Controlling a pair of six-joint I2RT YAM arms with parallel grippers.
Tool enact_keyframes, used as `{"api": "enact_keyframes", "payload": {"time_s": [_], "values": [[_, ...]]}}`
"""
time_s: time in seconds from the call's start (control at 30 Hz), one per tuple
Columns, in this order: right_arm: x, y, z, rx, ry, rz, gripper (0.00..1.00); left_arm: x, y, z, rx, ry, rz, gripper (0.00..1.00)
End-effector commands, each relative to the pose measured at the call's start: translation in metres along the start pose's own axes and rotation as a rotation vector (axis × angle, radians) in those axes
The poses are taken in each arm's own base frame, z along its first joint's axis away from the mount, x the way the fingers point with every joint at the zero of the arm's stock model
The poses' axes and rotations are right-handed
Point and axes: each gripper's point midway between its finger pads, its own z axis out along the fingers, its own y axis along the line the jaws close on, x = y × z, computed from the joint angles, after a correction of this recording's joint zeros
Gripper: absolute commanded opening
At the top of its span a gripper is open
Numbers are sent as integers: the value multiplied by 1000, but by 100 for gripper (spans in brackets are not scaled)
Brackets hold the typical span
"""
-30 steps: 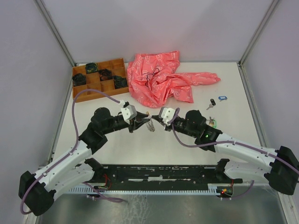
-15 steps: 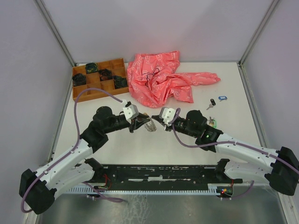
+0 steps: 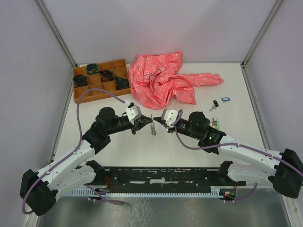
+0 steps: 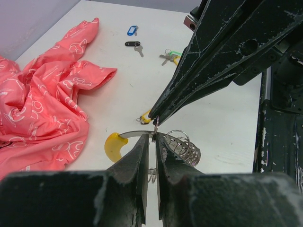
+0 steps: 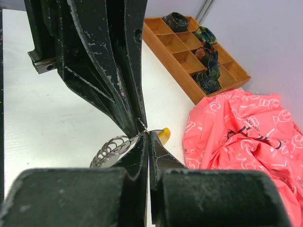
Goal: Put the keys on the keyring
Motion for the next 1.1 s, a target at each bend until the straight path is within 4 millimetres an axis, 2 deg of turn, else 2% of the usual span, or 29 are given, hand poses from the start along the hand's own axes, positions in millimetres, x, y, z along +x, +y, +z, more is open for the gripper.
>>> {"api": "enact_keyframes", "payload": {"time_s": [0.0, 0.3, 0.47, 0.63, 0.83, 1.07], "values": [[-29, -8, 2, 13, -90, -17, 1, -37, 5, -1, -2, -90, 56, 17], [-28, -6, 5, -3, -81, -14, 1, -37, -2, 1, 41, -97, 60, 16], [-29, -8, 4, 4, -79, -14, 1, -35, -2, 1, 43, -84, 65, 3], [-31, -9, 2, 8, -79, -9, 1, -35, 2, -2, 14, -63, 73, 3], [-34, -9, 2, 9, -90, 2, 1, -34, 5, -4, -5, -61, 75, 19], [-35, -8, 2, 5, -92, 3, 1, -31, 5, -1, 3, -53, 62, 21]]}}
